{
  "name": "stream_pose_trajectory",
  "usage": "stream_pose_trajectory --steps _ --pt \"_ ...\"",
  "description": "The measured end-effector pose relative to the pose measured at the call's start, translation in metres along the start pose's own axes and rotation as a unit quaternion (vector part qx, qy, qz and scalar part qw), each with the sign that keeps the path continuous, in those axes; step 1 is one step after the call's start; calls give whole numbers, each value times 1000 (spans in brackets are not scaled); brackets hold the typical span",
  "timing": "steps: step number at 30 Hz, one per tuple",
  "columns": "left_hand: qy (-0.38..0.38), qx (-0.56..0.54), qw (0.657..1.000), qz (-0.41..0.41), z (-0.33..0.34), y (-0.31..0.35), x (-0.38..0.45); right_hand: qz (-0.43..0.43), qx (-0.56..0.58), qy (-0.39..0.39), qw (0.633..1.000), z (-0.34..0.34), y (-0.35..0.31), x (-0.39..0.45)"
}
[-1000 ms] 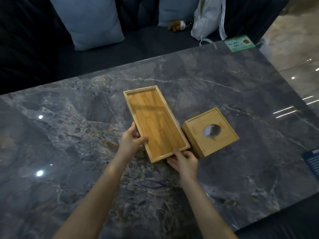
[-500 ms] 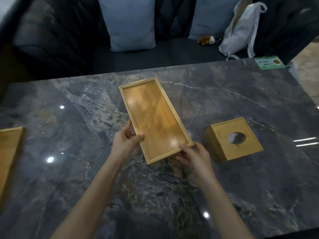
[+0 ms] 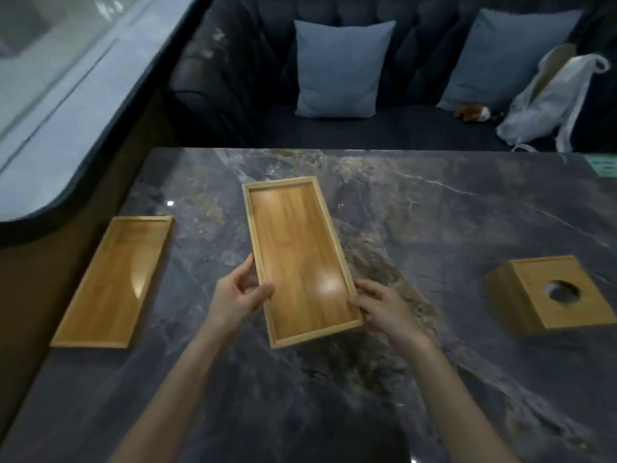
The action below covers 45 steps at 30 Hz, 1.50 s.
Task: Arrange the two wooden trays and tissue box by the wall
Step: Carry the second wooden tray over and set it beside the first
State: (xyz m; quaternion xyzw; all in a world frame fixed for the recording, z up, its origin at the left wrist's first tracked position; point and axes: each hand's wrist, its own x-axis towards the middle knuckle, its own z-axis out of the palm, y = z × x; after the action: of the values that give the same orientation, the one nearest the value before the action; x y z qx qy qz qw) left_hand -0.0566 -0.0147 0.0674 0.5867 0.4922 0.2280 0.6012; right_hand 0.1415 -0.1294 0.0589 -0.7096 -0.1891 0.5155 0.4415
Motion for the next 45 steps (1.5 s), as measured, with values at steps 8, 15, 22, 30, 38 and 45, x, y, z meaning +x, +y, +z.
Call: stream_pose_trajectory --steps 8,15,22,30,38,45 --pt "-30 18 999 -14 -97 -37 -21 -62 -143 -78 985 96 22 -14" --pt "-34 38 998 -35 -145 -62 -12 -74 -249 -51 964 163 44 -6" --pt "22 217 976 -16 -168 -92 17 -39 -218 -22 975 207 57 13" --pt "86 351 933 -3 -171 -111 39 -23 -179 11 984 227 56 30" --pt "37 485 874 -18 -168 -109 53 -59 -320 87 942 240 46 41" --pt "24 491 871 -16 -167 -106 52 -44 -345 111 931 250 54 46"
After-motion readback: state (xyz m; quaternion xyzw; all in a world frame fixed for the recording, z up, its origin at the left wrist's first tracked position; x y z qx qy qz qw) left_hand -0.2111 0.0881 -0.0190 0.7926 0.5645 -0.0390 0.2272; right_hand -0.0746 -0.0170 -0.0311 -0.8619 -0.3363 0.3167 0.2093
